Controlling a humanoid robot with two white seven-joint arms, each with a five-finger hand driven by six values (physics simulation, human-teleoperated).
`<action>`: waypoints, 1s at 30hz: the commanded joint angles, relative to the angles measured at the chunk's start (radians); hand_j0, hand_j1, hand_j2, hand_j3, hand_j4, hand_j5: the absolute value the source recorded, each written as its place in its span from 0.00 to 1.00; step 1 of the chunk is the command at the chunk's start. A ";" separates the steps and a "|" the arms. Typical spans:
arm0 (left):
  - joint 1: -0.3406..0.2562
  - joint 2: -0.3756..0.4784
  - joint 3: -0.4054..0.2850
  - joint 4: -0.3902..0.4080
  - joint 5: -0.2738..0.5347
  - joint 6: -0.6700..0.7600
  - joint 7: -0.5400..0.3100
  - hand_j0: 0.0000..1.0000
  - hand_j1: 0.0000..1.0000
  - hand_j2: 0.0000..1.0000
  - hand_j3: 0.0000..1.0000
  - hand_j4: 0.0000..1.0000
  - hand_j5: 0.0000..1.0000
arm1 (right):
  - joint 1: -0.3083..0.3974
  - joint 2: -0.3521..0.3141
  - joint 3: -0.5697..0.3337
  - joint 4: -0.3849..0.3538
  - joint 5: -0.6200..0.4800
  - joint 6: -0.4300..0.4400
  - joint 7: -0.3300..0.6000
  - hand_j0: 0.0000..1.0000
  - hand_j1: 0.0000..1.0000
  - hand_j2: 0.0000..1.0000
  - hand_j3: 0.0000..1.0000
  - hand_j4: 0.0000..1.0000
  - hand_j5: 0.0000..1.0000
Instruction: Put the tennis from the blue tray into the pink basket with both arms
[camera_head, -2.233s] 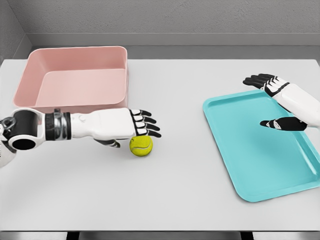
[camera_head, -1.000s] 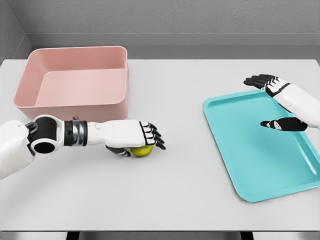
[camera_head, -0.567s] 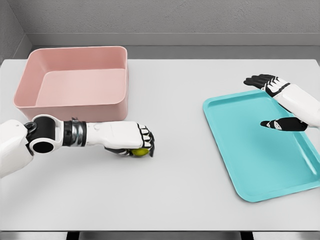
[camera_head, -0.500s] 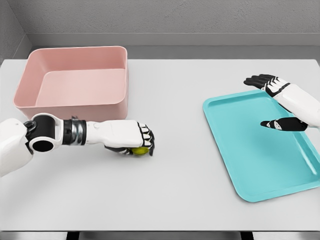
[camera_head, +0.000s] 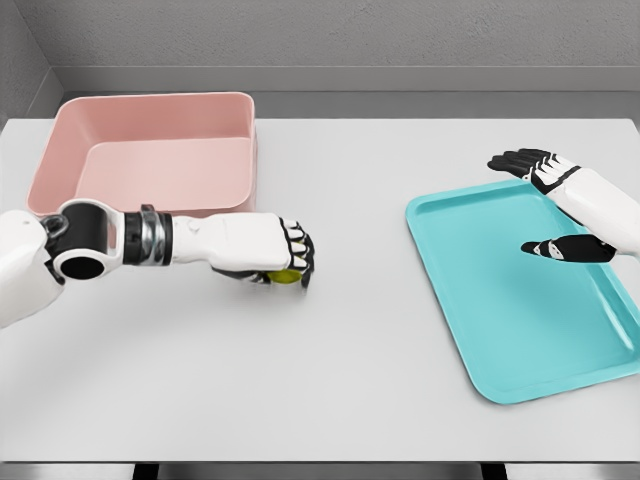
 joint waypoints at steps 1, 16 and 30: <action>-0.003 0.006 0.001 -0.012 0.018 0.002 0.001 0.58 0.58 0.58 0.58 0.58 0.58 | 0.000 -0.001 0.000 -0.001 -0.008 0.003 0.001 1.00 1.00 1.00 1.00 1.00 1.00; -0.098 0.062 0.015 -0.038 0.082 0.002 0.001 0.59 0.59 0.59 0.59 0.59 0.59 | 0.002 -0.001 0.000 -0.001 -0.009 0.003 -0.001 1.00 1.00 1.00 1.00 1.00 1.00; -0.140 0.075 0.059 0.073 0.116 0.002 0.001 0.59 0.59 0.59 0.59 0.59 0.59 | 0.002 -0.001 0.000 -0.001 -0.009 0.003 -0.001 1.00 1.00 1.00 1.00 1.00 1.00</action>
